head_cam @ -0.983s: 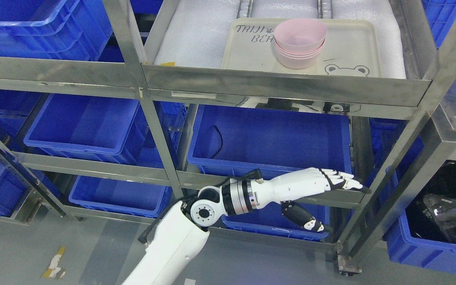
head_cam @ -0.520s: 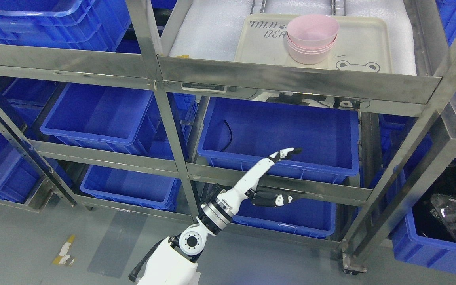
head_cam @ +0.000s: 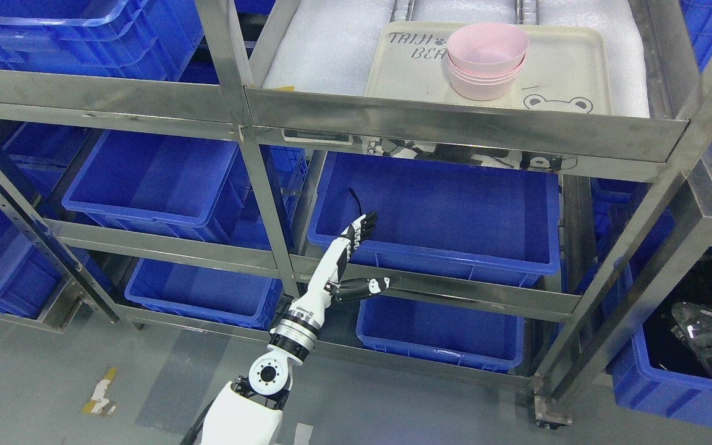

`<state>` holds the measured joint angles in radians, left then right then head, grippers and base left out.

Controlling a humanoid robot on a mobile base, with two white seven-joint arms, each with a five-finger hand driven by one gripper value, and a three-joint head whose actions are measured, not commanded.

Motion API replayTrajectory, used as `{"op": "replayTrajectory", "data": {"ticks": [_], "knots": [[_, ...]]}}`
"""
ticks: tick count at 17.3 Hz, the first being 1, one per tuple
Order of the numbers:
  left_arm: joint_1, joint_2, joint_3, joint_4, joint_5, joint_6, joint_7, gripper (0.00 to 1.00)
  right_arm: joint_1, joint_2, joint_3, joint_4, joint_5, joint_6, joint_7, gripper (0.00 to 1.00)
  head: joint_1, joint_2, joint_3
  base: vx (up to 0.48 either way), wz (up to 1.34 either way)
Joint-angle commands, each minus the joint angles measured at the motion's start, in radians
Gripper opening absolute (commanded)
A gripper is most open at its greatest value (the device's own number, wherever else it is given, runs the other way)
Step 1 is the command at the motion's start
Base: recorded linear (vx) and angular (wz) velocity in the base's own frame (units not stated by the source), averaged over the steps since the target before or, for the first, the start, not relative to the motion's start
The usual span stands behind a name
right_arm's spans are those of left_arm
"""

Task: Stack pink IKEA bowl on shelf middle layer

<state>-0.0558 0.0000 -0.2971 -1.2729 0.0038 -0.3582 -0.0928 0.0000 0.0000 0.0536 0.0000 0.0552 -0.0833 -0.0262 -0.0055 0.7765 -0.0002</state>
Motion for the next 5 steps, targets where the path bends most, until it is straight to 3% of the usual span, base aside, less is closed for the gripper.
{"op": "replayTrajectory", "data": {"ticks": [1, 5], "knots": [[-0.002, 0.017, 0.081, 0.024, 0.076, 0.002, -0.004, 0.96, 0.023, -0.017, 0.0, -0.017, 0.0, 0.0, 0.0, 1.0, 0.0, 0.0, 0.0, 0.0, 0.0], [-0.002, 0.017, 0.07, 0.021, 0.076, -0.007, -0.015, 0.97, 0.023, -0.017, 0.0, -0.017, 0.0, 0.0, 0.0, 1.0, 0.0, 0.0, 0.0, 0.0, 0.0]]}}
